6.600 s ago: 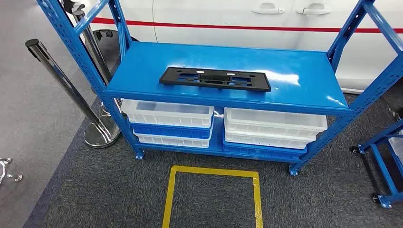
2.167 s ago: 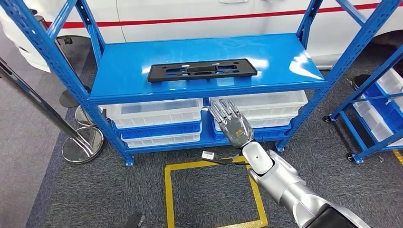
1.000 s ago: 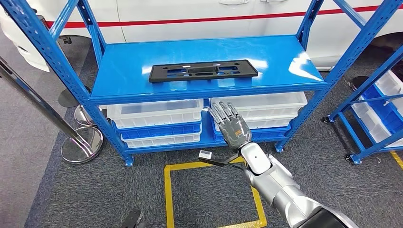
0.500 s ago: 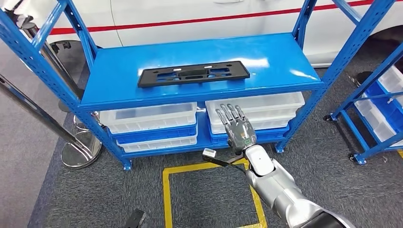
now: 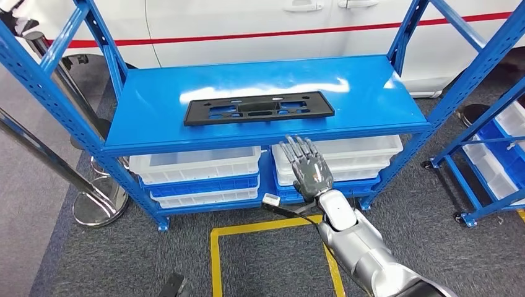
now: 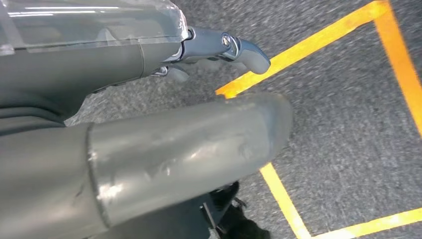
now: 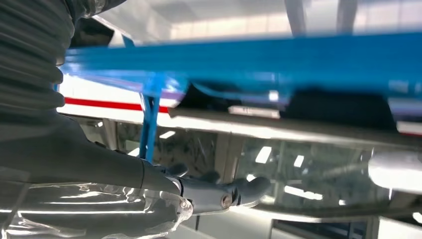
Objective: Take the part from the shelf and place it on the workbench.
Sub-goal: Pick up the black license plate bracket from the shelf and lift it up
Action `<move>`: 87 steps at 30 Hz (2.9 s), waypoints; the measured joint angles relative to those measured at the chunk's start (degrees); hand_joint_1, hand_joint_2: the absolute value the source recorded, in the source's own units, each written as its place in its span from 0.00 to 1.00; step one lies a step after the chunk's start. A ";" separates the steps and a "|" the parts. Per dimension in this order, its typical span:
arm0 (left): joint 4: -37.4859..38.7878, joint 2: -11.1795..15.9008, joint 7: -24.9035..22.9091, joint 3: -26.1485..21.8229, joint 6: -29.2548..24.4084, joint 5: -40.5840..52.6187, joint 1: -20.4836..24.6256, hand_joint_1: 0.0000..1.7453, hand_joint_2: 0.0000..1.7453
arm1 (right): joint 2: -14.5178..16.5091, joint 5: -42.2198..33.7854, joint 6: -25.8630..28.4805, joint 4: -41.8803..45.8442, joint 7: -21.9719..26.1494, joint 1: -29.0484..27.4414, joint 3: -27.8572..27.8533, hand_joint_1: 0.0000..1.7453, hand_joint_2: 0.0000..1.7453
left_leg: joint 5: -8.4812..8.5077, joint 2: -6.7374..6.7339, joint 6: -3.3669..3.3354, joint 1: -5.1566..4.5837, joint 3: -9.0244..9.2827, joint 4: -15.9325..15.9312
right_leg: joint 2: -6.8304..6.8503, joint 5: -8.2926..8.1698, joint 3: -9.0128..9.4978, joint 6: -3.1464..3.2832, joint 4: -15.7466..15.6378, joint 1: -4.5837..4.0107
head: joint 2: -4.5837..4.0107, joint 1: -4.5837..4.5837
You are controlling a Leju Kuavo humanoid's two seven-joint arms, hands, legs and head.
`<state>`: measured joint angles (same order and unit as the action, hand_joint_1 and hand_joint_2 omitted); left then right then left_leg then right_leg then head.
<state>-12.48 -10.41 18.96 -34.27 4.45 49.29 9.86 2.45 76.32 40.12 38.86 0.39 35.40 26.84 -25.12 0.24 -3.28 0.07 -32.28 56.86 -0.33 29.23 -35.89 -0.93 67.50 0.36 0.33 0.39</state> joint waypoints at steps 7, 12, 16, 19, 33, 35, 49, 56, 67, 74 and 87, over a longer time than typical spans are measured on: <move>0.00 -0.13 -0.01 0.36 -0.08 0.14 -0.35 0.00 0.00 | -0.05 0.23 -0.01 1.92 0.96 -1.68 -1.45 0.00 1.00 | -4.10 0.20 0.96 0.32 4.71 0.25 | 0.41 -5.70 -5.09 -1.03 -4.21 0.87 | 0.00 0.02; 0.00 -0.17 0.00 0.70 -0.21 0.22 0.08 0.00 0.00 | -0.04 0.86 0.01 3.49 1.46 -2.36 -2.23 0.00 1.00 | -5.23 0.06 2.71 0.25 5.54 1.56 | 0.26 -8.33 -3.25 1.00 -8.95 0.44 | 0.00 -0.04; 0.00 -0.19 0.02 0.99 -0.23 0.35 0.21 0.00 0.00 | 0.01 1.00 0.01 4.75 1.95 -2.47 -3.13 0.00 1.00 | -7.73 0.03 3.39 0.56 -0.86 13.10 | 0.13 -6.47 -0.75 2.28 -9.27 0.38 | 0.00 -0.02; 0.00 -0.19 -0.03 1.14 -0.23 0.27 0.08 0.00 0.00 | 0.02 1.14 0.01 5.33 2.11 -2.80 -3.61 0.00 1.00 | -11.44 0.03 3.59 0.56 -5.83 16.69 | -0.04 -4.76 1.31 2.35 -9.17 0.23 | 0.00 -0.02; 0.04 -0.34 -0.43 1.14 -0.25 -0.66 0.60 0.00 0.00 | 0.49 1.07 0.03 7.96 2.66 -4.41 -6.68 0.00 1.00 | 2.37 0.15 0.12 0.19 -4.13 1.40 | -0.13 5.02 -4.67 -0.62 6.93 0.37 | 0.00 -0.06; 0.04 -0.37 -0.43 1.14 -0.25 -0.66 0.52 0.00 0.00 | 0.53 1.33 0.03 8.88 3.05 -5.17 -7.56 0.00 1.00 | 1.88 0.31 0.15 0.17 -3.62 1.52 | -0.03 2.34 -5.32 -0.60 5.94 0.41 | 0.00 -0.08; 0.04 -0.67 -0.25 1.18 -0.32 -0.68 0.48 0.00 0.00 | 1.21 3.02 0.01 10.67 3.48 -5.87 -9.77 0.00 1.00 | -6.75 0.17 3.37 0.47 -10.11 17.88 | 0.24 -4.70 0.77 2.07 -8.94 0.34 | 0.00 -0.04; 0.04 -0.63 0.34 1.18 -0.21 -0.80 0.59 0.00 0.00 | 1.42 3.30 0.01 10.67 3.46 -6.04 -9.92 0.00 1.00 | 0.02 0.17 2.49 0.42 -2.71 2.54 | 0.16 -4.03 0.78 0.51 -8.13 0.17 | 0.00 -0.06; 0.04 -0.67 1.34 1.25 0.26 -0.78 0.61 0.00 0.00 | 1.42 3.38 0.01 10.66 3.54 -6.00 -9.97 0.00 1.00 | 0.40 0.15 0.87 0.60 -2.33 1.76 | 0.21 -1.32 -1.42 -0.77 -3.33 0.53 | 0.00 -0.08; 0.04 -0.74 1.74 1.38 0.33 -0.73 0.72 0.00 0.00 | 1.73 3.43 0.01 10.65 4.18 -6.15 -9.97 0.00 1.00 | -0.69 0.17 2.11 0.05 -1.59 1.97 | 0.17 -4.88 0.08 0.94 -8.57 -0.03 | 0.00 -0.07; 0.04 -0.72 2.02 1.36 -0.05 -1.09 0.98 0.00 0.00 | 3.87 2.80 0.01 10.62 5.71 -6.51 -9.11 0.00 1.00 | 0.66 0.09 2.62 0.29 -3.15 2.40 | 0.12 -3.45 1.49 1.18 -8.30 -0.03 | 0.00 -0.06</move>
<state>-12.44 -11.13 20.98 -32.92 4.39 48.20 10.83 6.32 79.13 40.13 49.48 6.10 28.89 17.73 -24.46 0.32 -0.66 0.37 -35.44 59.26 -0.21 25.78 -34.40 0.25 59.20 0.32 0.33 0.33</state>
